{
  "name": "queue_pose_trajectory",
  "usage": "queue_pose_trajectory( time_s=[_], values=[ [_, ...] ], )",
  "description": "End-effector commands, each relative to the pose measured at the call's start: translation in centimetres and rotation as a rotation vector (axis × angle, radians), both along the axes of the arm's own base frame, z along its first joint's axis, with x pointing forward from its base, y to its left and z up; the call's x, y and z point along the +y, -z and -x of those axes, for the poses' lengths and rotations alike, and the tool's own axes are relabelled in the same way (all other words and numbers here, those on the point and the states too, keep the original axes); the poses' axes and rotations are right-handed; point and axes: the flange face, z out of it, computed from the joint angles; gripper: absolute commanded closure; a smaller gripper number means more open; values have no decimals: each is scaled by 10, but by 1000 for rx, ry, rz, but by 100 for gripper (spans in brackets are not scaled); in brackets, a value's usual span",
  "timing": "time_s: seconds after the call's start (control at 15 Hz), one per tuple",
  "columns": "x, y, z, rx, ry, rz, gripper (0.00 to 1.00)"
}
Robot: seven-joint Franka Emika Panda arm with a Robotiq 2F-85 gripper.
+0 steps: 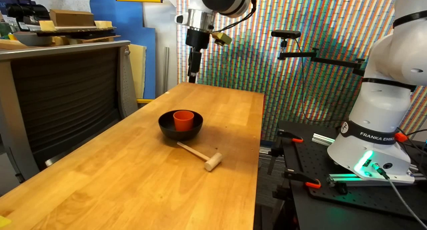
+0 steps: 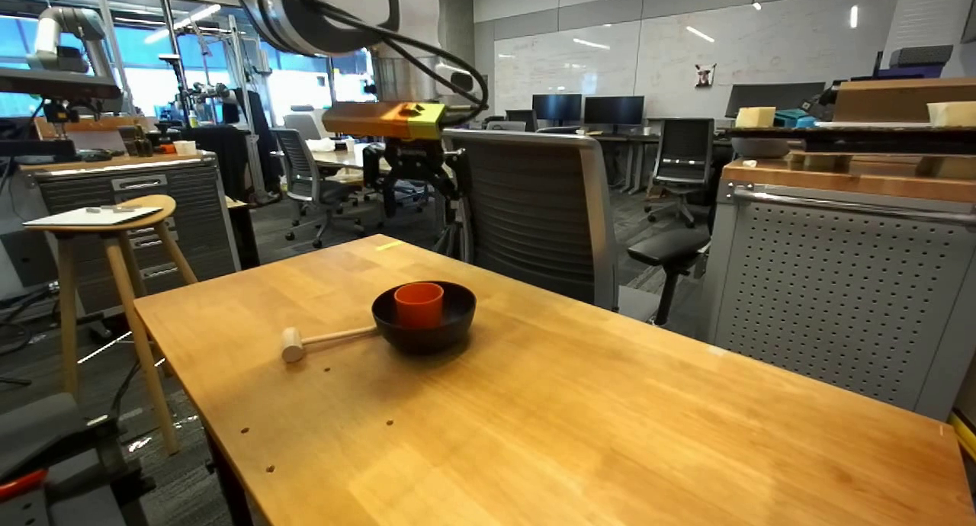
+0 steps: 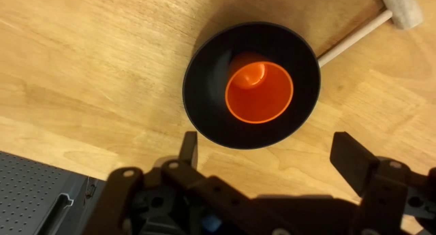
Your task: Put the orange cup in the black bowl
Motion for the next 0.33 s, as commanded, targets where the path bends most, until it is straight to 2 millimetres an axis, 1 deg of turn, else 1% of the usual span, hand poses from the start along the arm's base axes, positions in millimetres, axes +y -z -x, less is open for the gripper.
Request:
queue_pose_trajectory(
  time_s=[0.0, 0.13, 0.27],
  values=[
    [-3, -12, 13, -6, -5, 5, 0],
    [-8, -28, 36, -15, -7, 12, 0],
    [-9, -32, 47, -16, -9, 14, 0]
  ],
)
